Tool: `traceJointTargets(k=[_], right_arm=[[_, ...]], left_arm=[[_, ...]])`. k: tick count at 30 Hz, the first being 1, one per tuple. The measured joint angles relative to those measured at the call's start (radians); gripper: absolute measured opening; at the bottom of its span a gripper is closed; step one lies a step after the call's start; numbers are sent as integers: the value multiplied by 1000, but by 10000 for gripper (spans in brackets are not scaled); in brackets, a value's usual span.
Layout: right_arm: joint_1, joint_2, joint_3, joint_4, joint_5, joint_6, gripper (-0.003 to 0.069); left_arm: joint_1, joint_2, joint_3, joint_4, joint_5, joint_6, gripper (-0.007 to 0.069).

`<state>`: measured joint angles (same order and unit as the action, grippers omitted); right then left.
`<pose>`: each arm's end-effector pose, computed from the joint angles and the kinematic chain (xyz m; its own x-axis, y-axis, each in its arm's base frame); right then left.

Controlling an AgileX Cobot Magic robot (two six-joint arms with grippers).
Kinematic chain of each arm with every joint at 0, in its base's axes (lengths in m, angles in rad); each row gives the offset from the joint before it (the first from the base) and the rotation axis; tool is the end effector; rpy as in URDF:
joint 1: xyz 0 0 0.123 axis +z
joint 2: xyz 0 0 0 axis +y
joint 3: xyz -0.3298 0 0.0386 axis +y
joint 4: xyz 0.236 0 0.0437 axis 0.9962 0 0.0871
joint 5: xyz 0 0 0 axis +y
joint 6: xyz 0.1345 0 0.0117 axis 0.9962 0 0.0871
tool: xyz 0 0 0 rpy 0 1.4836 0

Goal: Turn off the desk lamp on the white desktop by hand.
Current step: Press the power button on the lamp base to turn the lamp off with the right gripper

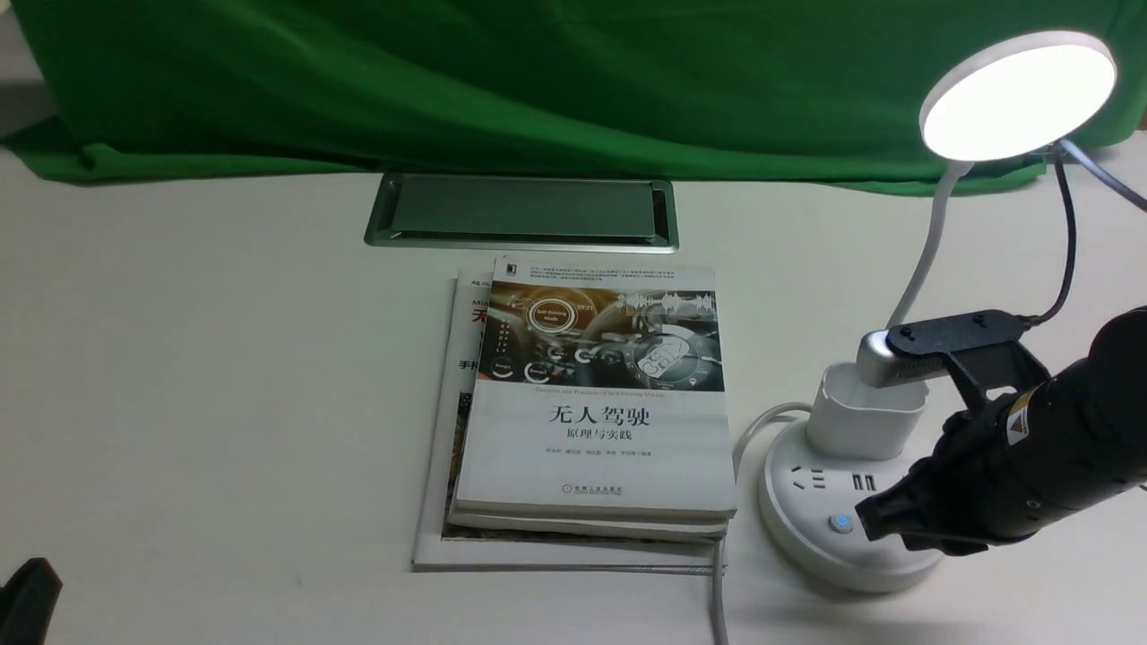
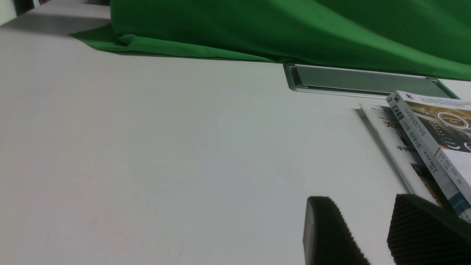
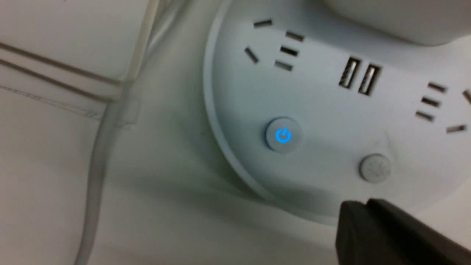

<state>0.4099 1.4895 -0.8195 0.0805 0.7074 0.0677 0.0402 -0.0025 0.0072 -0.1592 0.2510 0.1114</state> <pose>0.2368 0.1106 0.2130 -0.9265 -0.2626 -0.2697 -0.2946 0.9518 0.0856 0.0395 -0.0037 0.1811 -0.1644 -0.0495 -0.9852 -0.0084 0.9988 -0.0488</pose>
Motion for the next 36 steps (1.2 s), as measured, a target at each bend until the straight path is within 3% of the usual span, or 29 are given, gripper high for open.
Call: traceJointTargets(k=[36], right_arm=[[-41, 45, -5, -20, -103, 38, 29]], left_arm=[[0, 0, 0, 0, 0, 1, 239]])
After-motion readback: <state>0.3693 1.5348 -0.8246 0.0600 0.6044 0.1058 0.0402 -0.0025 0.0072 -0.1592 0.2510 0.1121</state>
